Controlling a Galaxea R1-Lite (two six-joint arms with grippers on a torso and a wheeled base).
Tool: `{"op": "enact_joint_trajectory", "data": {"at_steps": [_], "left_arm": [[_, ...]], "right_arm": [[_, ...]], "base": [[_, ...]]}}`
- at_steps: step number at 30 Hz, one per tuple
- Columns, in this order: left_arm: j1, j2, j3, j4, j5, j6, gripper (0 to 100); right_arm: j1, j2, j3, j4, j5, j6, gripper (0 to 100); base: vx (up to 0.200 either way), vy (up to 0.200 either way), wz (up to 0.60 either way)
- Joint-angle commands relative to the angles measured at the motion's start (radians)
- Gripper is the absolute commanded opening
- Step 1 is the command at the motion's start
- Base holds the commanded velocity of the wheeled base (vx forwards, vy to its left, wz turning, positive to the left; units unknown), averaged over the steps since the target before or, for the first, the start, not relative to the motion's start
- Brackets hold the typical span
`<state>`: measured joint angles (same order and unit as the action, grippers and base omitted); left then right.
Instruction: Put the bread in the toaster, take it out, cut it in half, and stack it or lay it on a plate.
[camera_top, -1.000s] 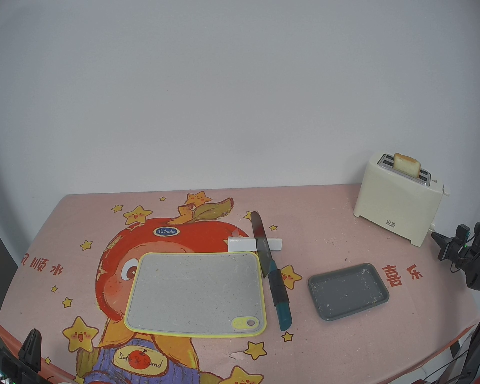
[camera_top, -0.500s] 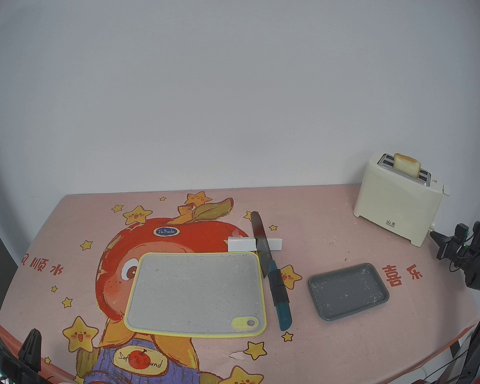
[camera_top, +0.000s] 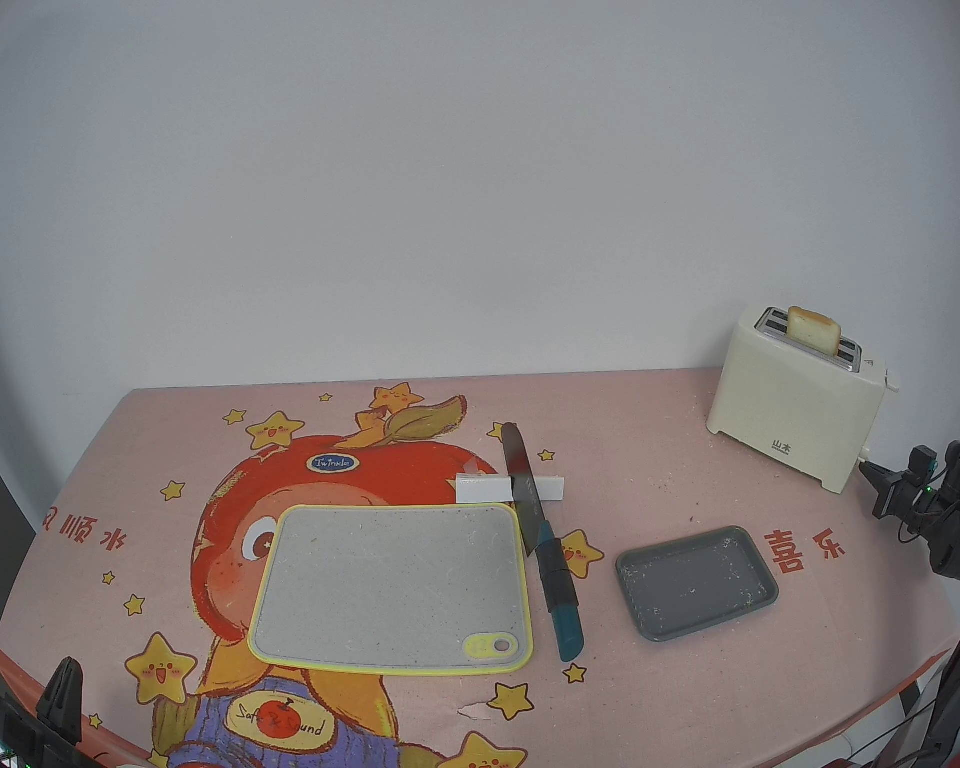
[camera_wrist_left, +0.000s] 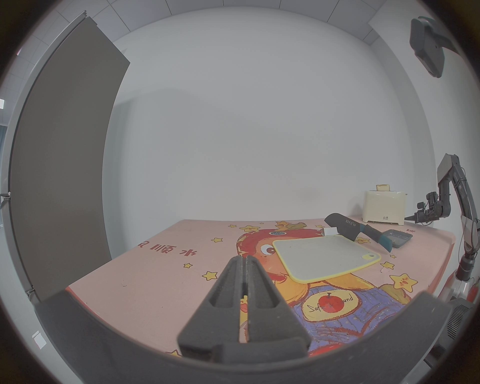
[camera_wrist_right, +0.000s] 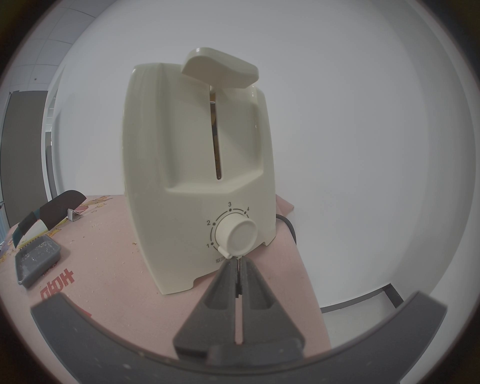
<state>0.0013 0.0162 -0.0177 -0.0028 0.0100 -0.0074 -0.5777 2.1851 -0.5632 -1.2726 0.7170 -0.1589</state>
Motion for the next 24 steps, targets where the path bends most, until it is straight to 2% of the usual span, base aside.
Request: {"op": "enact_joint_trajectory", "data": {"at_steps": [1, 17, 24], "left_arm": [[0.000, -0.009, 0.018, 0.000, 0.001, 0.000, 0], [0.000, -0.009, 0.018, 0.000, 0.001, 0.000, 0], [0.000, -0.009, 0.018, 0.000, -0.001, 0.000, 0]], "right_arm": [[0.001, -0.007, 0.000, -0.001, 0.001, -0.001, 0], [0.010, -0.001, 0.003, -0.037, 0.001, 0.001, 0], [0.018, -0.002, 0.009, -0.044, -0.001, 0.018, 0]], "base": [[0.000, 0.000, 0.00], [0.000, 0.000, 0.00], [0.000, 0.000, 0.00]]}}
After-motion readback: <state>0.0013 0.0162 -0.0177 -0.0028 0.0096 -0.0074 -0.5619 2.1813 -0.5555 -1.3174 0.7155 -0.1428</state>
